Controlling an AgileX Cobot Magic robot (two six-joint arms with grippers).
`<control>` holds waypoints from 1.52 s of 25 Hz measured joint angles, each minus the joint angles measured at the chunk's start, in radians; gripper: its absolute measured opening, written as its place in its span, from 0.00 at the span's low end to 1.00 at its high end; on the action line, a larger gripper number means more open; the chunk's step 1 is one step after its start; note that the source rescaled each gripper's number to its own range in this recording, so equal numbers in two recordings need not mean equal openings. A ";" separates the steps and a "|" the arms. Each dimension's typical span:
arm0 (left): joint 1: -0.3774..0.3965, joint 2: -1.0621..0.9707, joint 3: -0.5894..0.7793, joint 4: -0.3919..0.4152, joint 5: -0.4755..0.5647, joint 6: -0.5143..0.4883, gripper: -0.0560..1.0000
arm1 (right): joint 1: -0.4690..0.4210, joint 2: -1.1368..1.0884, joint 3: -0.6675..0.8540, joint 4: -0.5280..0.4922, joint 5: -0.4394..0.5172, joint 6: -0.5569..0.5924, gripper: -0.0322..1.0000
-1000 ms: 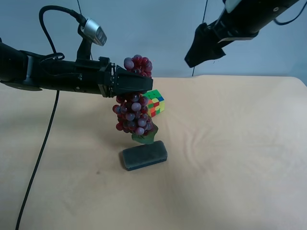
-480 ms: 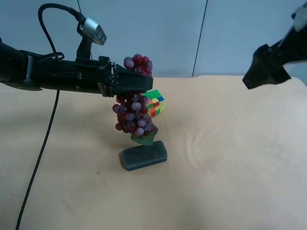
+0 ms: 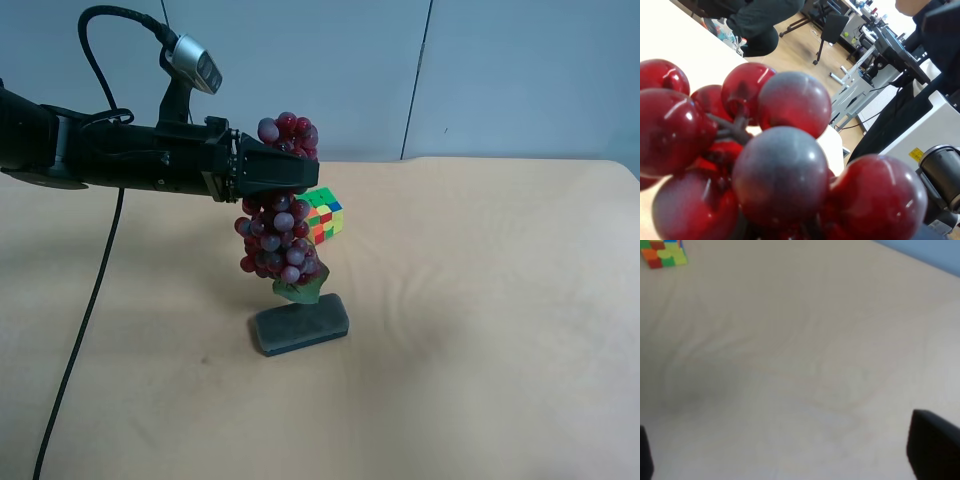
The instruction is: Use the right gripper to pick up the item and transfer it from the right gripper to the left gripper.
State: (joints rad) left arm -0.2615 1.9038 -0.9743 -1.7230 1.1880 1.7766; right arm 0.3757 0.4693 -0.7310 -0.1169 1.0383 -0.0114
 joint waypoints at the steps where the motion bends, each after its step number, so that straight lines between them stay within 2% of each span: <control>1: 0.000 0.000 0.000 0.000 0.000 0.000 0.06 | 0.000 -0.042 0.033 0.015 0.007 0.000 1.00; 8: 0.000 0.000 0.000 0.000 0.000 -0.018 0.06 | 0.000 -0.214 0.216 0.062 0.039 -0.011 1.00; 19: 0.000 0.000 0.000 0.000 0.000 -0.023 0.06 | -0.004 -0.244 0.227 0.067 0.036 -0.011 0.99; 22: 0.000 0.000 0.000 0.000 0.000 -0.023 0.05 | -0.051 -0.298 0.227 0.067 0.036 -0.011 0.99; 32: 0.000 0.000 0.000 0.000 0.000 -0.044 0.05 | -0.357 -0.472 0.228 0.053 0.036 -0.008 0.99; 38: 0.000 0.000 0.000 0.000 0.000 -0.056 0.05 | -0.364 -0.472 0.228 0.050 0.036 -0.004 0.99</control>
State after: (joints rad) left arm -0.2615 1.9038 -0.9743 -1.7230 1.1880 1.7207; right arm 0.0117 -0.0029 -0.5026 -0.0666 1.0746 -0.0151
